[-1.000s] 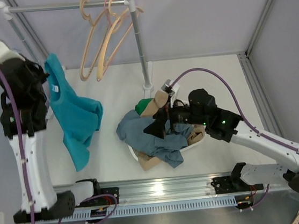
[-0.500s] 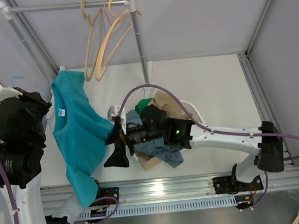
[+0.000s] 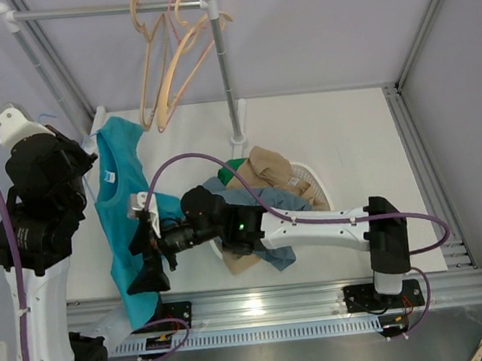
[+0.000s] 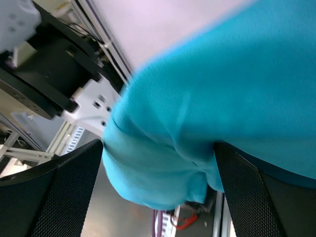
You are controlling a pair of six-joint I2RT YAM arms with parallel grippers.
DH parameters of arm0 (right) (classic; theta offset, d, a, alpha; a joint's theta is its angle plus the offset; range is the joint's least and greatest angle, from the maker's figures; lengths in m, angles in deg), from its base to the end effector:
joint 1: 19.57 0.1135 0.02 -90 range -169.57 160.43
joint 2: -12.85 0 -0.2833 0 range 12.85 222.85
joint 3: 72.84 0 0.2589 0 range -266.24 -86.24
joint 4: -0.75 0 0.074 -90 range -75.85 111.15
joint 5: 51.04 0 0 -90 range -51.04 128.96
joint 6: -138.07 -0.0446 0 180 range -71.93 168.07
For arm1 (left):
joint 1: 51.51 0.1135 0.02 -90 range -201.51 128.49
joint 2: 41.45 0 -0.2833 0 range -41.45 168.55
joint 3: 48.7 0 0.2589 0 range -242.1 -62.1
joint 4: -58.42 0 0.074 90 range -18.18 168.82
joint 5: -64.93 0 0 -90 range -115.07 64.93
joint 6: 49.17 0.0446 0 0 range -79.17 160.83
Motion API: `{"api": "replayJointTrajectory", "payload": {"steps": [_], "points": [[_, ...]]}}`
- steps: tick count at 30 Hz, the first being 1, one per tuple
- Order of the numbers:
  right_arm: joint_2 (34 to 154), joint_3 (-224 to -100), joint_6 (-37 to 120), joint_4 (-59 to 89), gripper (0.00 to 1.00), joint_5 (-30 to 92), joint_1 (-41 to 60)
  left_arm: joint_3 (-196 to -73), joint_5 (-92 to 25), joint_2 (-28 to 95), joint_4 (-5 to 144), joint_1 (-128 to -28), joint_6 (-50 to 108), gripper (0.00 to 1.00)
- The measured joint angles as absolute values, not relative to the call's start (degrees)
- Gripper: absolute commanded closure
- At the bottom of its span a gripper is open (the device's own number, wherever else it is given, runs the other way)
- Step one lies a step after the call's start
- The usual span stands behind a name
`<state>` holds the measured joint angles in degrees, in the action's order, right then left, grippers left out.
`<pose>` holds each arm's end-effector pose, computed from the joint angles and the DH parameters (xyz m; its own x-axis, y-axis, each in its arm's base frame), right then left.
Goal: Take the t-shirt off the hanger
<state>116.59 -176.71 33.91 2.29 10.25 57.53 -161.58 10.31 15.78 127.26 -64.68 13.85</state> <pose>0.0816 0.4525 0.3865 -0.2407 -0.0899 -0.9664 -0.9316 -0.2582 0.2560 0.1229 -0.0022 0.5403 -0.0333 -0.3721 -0.9276 -0.4244 0.8455 -0.3240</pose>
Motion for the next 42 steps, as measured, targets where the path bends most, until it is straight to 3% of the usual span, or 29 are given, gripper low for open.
{"api": "replayJointTrajectory", "payload": {"steps": [2, 3, 4, 6, 7, 8, 9, 15, 24, 30, 36, 39, 42], "points": [[117.8, -178.5, 33.3, 1.4, 0.13, 9.7, 57.9, -161.6, 11.6, 16.1, 127.2, -65.9, 13.8, 0.99], [118.2, -179.0, 33.1, 1.0, 0.25, 9.6, 58.1, -161.6, 12.2, 16.3, 127.2, -66.3, 13.8, 0.99], [118.5, -179.3, 32.8, 0.8, 0.45, 9.5, 58.3, -161.6, 12.5, 16.4, 127.2, -66.7, 13.8, 1.0], [119.2, -179.6, 32.0, 0.2, 0.62, 9.4, 58.6, -161.6, 13.5, 16.6, 127.0, -67.2, 13.9, 0.99], [119.4, -179.6, 31.5, 0.0, 0.86, 9.3, 58.6, -161.6, 13.9, 16.7, 126.9, -67.4, 13.9, 0.99], [119.6, -179.6, 31.3, 0.0, 0.96, 9.3, 58.6, -161.6, 14.3, 17.0, 126.8, -67.5, 13.9, 0.99], [119.6, -179.5, 30.8, 0.1, 1.0, 9.3, 58.6, -161.7, 14.6, 17.3, 126.7, -67.5, 13.9, 1.0], [117.7, -175.2, 29.7, -0.2, 1.0, 10.6, 58.9, -164.1, 15.1, 20.7, 126.3, -67.5, 13.9, 0.99], [104.5, -168.8, 32.7, 9.2, 1.0, 19.5, 64.4, -166.0, 15.7, 27.1, 121.5, -67.6, 16.9, 0.99], [98.3, -160.8, 30.9, 5.7, 1.0, 24.7, 66.4, -179.3, 15.7, 35.7, 121.0, -67.8, 19.0, 0.99], [103.8, -155.9, 26.6, -1.3, 1.0, 25.7, 62.5, -192.0, 13.8, 40.6, 126.9, -68.0, 19.3, 1.0], [107.3, -157.8, 25.9, -0.1, 1.0, 22.8, 59.4, -189.8, 10.5, 37.9, 129.0, -68.0, 18.1, 0.99], [109.9, -161.5, 25.9, 2.8, 1.0, 19.5, 55.5, -180.1, 7.1, 30.5, 128.4, -68.9, 16.5, 0.99]]}}
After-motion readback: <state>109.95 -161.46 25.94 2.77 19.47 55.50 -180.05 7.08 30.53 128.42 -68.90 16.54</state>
